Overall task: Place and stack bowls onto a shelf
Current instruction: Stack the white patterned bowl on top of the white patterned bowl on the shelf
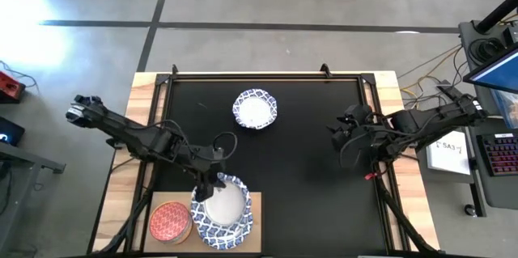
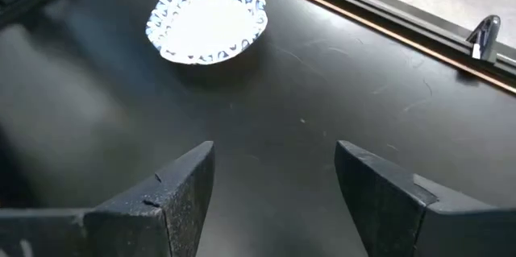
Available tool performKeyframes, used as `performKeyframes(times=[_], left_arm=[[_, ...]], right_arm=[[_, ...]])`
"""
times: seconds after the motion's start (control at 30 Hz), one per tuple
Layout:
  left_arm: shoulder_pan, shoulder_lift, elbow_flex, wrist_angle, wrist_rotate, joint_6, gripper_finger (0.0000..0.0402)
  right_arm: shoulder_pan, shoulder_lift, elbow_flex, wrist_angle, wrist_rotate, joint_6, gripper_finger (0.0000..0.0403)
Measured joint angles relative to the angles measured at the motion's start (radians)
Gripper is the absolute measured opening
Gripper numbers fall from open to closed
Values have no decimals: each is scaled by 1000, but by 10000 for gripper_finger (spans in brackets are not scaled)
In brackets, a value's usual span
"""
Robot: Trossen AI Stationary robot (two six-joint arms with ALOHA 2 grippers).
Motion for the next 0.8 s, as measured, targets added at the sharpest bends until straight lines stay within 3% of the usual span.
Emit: performKeyframes(times=[0.8], left_arm=[[-8, 0, -34, 54, 104, -39, 81]], right_arm=[[0, -6, -60, 26, -18, 16, 249]])
